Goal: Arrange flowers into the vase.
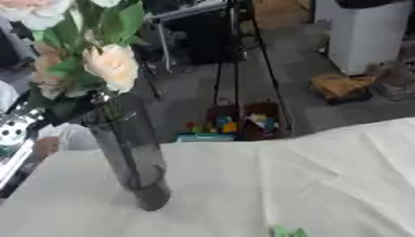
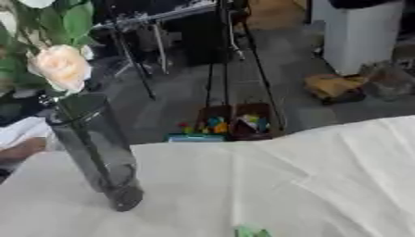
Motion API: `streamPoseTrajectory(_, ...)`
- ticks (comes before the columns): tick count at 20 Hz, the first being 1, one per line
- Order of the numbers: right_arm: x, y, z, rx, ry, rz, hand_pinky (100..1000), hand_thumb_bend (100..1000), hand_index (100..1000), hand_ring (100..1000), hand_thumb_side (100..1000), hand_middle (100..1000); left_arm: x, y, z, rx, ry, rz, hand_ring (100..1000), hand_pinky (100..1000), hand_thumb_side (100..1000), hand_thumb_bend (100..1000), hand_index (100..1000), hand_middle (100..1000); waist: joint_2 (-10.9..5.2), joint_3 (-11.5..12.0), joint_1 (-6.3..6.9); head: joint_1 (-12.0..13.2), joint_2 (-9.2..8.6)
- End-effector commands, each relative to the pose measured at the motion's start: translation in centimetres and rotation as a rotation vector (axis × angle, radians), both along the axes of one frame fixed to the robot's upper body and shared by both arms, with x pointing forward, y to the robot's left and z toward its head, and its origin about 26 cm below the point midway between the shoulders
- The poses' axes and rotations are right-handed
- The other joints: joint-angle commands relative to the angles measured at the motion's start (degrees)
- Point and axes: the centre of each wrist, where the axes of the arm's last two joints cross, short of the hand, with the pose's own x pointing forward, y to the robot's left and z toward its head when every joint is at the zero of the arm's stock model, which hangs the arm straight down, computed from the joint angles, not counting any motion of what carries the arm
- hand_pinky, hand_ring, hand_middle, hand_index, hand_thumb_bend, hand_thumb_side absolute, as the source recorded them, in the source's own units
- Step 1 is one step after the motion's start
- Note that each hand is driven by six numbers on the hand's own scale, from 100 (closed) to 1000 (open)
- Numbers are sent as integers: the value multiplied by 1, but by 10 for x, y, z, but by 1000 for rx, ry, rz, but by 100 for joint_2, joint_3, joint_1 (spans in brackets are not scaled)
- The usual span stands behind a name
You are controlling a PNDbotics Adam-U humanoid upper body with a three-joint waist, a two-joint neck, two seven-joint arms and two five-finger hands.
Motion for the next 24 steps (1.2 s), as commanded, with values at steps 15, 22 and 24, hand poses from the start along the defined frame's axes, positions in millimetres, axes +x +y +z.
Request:
streamPoseTrajectory(15,3,10,-8,44,23,35,624,100,796,848,874,445,-5,17,13,16,126,-34,1000,1000,879,100,1000,1000,-156,84,102,7,-1)
streamPoseTrajectory(22,2,11,-8,49,25,36,624,100,796,848,873,444,-3,19,11,10,178,-47,1000,1000,778,100,1000,1000,-183,76,110,12,-17)
streamPoseTrajectory(24,2,11,-8,50,27,35,624,100,796,848,873,444,-2,20,11,16,189,-45,1000,1000,772,100,1000,1000,-187,78,115,12,-17)
